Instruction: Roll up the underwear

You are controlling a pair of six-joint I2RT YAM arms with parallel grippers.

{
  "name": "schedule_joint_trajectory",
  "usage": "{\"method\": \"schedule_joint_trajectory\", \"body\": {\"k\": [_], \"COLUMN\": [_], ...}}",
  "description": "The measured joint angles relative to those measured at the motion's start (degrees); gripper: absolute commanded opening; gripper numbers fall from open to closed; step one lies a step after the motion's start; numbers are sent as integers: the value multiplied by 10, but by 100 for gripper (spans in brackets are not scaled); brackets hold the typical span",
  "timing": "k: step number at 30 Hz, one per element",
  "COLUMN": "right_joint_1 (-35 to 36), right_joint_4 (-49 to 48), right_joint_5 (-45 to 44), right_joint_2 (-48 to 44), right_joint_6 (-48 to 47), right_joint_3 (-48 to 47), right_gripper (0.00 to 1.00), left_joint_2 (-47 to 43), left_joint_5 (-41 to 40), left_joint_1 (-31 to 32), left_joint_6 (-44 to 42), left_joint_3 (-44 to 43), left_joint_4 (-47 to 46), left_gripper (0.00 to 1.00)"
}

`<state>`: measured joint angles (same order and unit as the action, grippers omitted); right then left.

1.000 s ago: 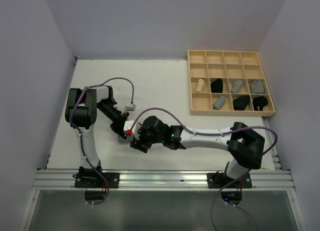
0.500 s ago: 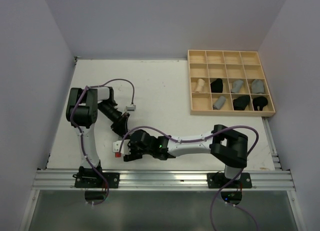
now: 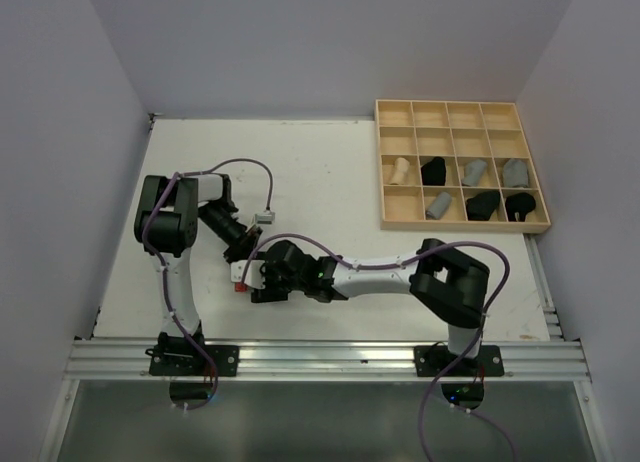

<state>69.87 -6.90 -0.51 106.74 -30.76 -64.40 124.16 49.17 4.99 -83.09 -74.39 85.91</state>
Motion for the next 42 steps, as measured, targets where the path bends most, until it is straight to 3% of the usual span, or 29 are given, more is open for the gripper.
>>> {"method": "schedule_joint_trajectory", "body": {"k": [6, 10, 11, 12, 15, 17, 24, 28, 32, 38, 42], "right_joint_1": [-35, -37, -38, -41, -49, -55, -96, -115, -131, -156, -165], "right_joint_4": [10, 19, 21, 23, 38, 48, 48, 57, 55, 40, 30], "right_joint_5": [35, 61, 67, 75, 100, 117, 198, 249, 302, 364, 390], "right_joint_2": [25, 42, 45, 47, 48, 53, 73, 101, 125, 146, 157], "right_joint_6": [13, 18, 21, 23, 33, 43, 102, 139, 178, 229, 249], "right_joint_3": [-11, -21, -21, -22, -33, -42, -64, -99, -120, -129, -134], "right_gripper": [61, 51, 46, 32, 9, 0, 0, 0, 0, 0, 0], "left_joint_2": [0, 0, 0, 0, 0, 0, -38, -124, -250, -414, -451], "left_joint_5": [0, 0, 1, 1, 2, 4, 34, 52, 59, 69, 71], "left_joint_1": [3, 3, 3, 3, 2, -2, -82, -171, -243, -242, -215], "left_joint_6": [6, 11, 11, 13, 17, 18, -7, -53, -126, -204, -217], "left_joint_3": [0, 0, 0, 0, -3, -7, -8, 12, 89, 247, 306], "left_joint_4": [-1, -2, -1, -1, 0, 1, -33, -83, -104, -156, -202], "left_gripper": [37, 49, 50, 51, 54, 56, 59, 61, 61, 69, 70]}}
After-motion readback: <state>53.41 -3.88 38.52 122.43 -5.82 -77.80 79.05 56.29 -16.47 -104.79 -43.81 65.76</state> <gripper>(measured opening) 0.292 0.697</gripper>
